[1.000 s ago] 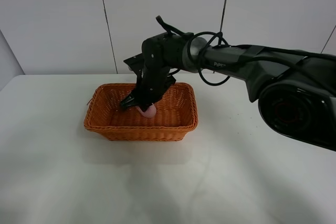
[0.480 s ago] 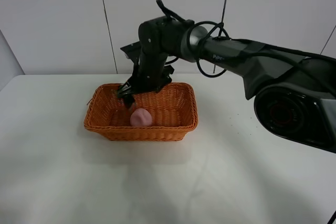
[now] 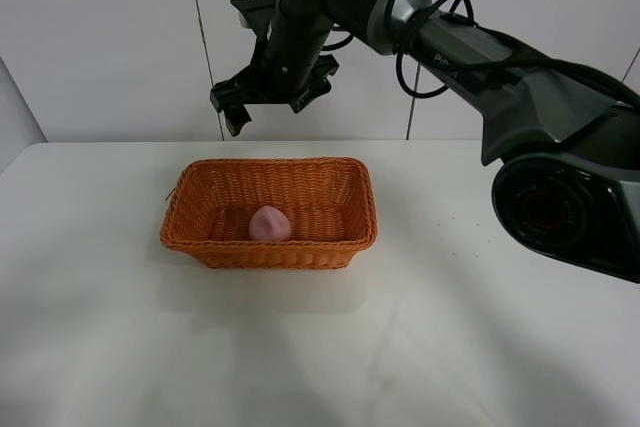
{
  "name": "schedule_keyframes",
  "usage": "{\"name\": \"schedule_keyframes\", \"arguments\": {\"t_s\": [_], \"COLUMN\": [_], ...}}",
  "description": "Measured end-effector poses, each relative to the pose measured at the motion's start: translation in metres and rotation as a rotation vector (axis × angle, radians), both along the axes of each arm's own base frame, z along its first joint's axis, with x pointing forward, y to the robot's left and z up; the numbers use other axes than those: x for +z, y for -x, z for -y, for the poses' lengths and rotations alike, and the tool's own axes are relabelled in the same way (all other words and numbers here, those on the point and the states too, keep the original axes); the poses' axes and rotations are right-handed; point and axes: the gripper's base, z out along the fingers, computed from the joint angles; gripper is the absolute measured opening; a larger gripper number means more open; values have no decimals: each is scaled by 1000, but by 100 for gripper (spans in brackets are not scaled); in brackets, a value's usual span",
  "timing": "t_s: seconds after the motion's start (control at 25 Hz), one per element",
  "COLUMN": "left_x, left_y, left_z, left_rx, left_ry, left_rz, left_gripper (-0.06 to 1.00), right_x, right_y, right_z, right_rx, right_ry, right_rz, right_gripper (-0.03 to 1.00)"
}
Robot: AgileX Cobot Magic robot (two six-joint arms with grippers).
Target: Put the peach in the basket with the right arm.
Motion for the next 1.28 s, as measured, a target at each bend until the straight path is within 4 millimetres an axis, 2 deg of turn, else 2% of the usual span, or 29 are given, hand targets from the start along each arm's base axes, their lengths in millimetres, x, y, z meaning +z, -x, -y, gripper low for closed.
{"name": "schedule_keyframes", "arguments": {"t_s": [0.16, 0.28, 0.44, 0.48, 0.64, 0.68, 0.8, 0.96, 1.16, 1.28], "left_x": [0, 0, 0, 0, 0, 0, 0, 0, 0, 0], "left_y": [0, 0, 0, 0, 0, 0, 0, 0, 0, 0], "left_z": [0, 0, 0, 0, 0, 0, 0, 0, 0, 0], "left_rx": [0, 0, 0, 0, 0, 0, 0, 0, 0, 0], "left_ry": [0, 0, 0, 0, 0, 0, 0, 0, 0, 0], "left_rz": [0, 0, 0, 0, 0, 0, 0, 0, 0, 0], "left_gripper": [99, 99, 99, 99, 99, 99, 99, 99, 99, 99], "right_x": [-2, -4, -4, -4, -4, -4, -4, -4, -4, 6], "right_y": [-19, -42, -75, -75, -97, -105, -110, -112, -109, -100], "right_z": [26, 60, 129, 129, 198, 233, 272, 300, 310, 310], "right_rx": [-61, -129, -272, -272, -411, -479, -556, -610, -625, -615], "right_ry": [6, 15, 23, 23, 26, 28, 34, 34, 39, 46], "right_rz": [-6, -6, -10, -10, -11, -10, -9, -11, -20, -22], "right_gripper": [70, 70, 70, 70, 70, 70, 70, 70, 70, 70]}}
